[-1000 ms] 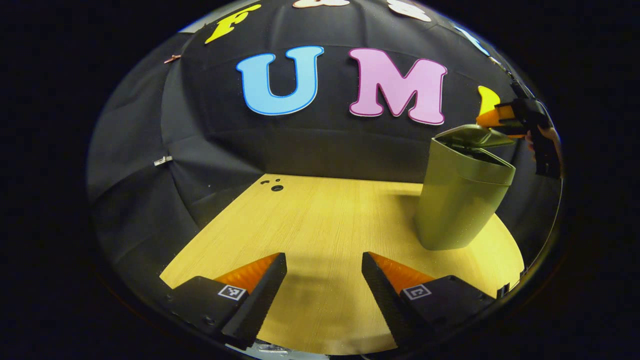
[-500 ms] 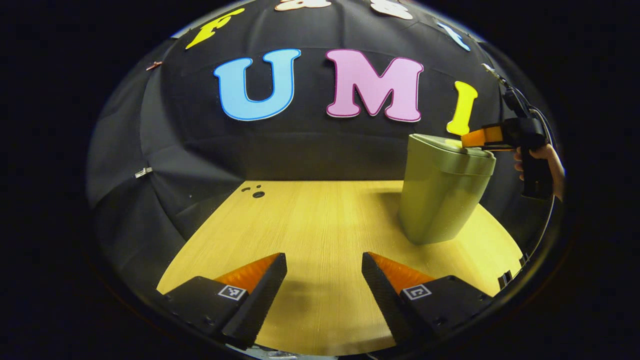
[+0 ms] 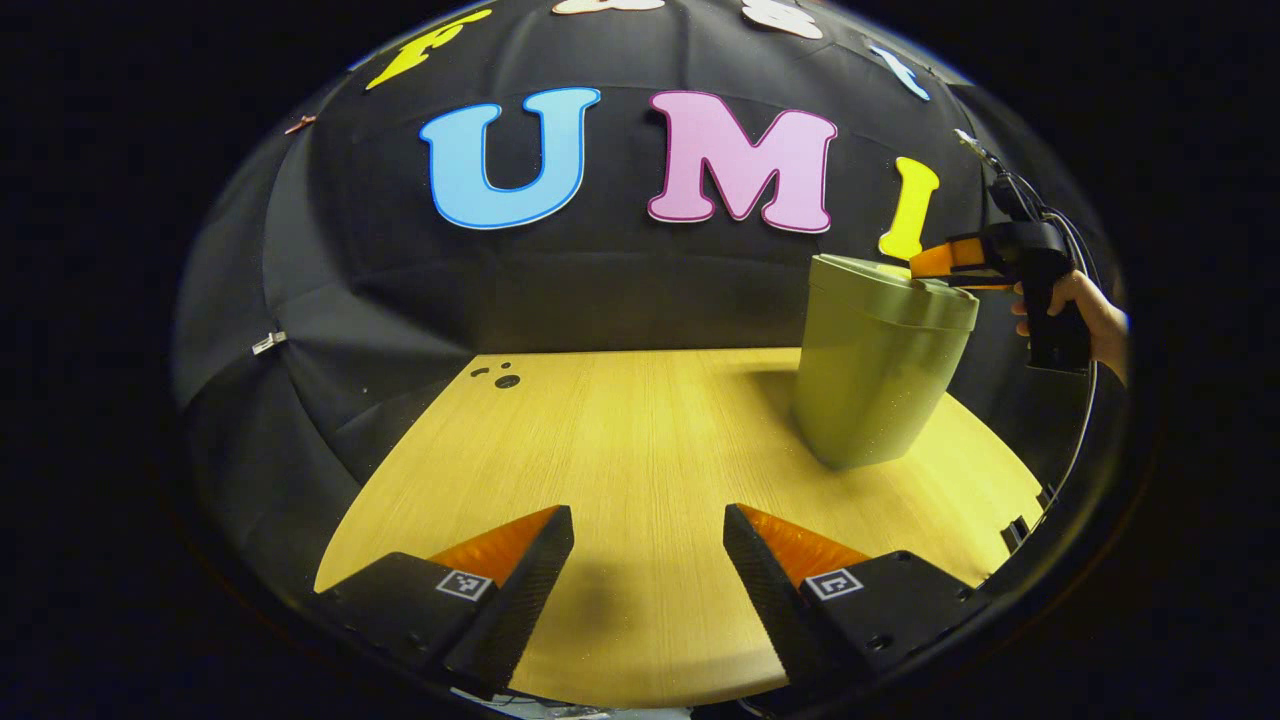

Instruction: Press the lid of the desktop garbage bin to open it, pick up the crumpled paper on the desktop and throw it into the bin, then pick up the pop can on the desktop and drop it into the bin, and finally close the garbage bin lid.

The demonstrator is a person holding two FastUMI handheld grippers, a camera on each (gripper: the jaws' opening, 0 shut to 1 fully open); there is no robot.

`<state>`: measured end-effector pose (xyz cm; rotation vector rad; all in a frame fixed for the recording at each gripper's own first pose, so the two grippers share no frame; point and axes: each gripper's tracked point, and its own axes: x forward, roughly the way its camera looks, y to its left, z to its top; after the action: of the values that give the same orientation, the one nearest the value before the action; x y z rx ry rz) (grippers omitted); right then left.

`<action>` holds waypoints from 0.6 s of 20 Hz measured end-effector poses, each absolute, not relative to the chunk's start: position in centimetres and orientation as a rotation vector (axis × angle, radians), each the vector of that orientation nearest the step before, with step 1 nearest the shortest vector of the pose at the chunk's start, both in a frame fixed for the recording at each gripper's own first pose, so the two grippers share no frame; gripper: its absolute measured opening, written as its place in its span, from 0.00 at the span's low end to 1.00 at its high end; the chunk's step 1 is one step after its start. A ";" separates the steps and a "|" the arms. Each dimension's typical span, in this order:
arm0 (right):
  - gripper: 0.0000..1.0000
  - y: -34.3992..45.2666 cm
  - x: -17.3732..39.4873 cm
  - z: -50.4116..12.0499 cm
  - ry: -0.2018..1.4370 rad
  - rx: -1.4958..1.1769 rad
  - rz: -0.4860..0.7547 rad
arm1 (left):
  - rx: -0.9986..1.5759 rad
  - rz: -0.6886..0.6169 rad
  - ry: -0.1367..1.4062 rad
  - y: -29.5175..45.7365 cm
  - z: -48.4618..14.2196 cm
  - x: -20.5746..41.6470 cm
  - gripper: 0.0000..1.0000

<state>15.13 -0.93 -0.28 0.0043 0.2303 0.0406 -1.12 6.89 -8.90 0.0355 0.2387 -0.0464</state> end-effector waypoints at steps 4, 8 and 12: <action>0.99 -0.8 15.2 0.0 0.230 0.018 0.003 | 0.016 -0.052 0.227 8.0 -8.8 -1.3 0.98; 0.99 -0.7 15.0 0.6 0.187 0.032 -0.012 | 0.032 -0.069 0.188 8.6 -7.5 -1.6 0.98; 0.99 -0.3 13.7 0.5 0.212 0.008 -0.042 | 0.057 -0.110 0.138 8.1 -5.3 -2.1 0.98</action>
<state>13.67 -0.32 0.54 0.0081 0.2122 -0.0421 -2.11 8.11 -5.29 0.0568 0.1375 -0.1099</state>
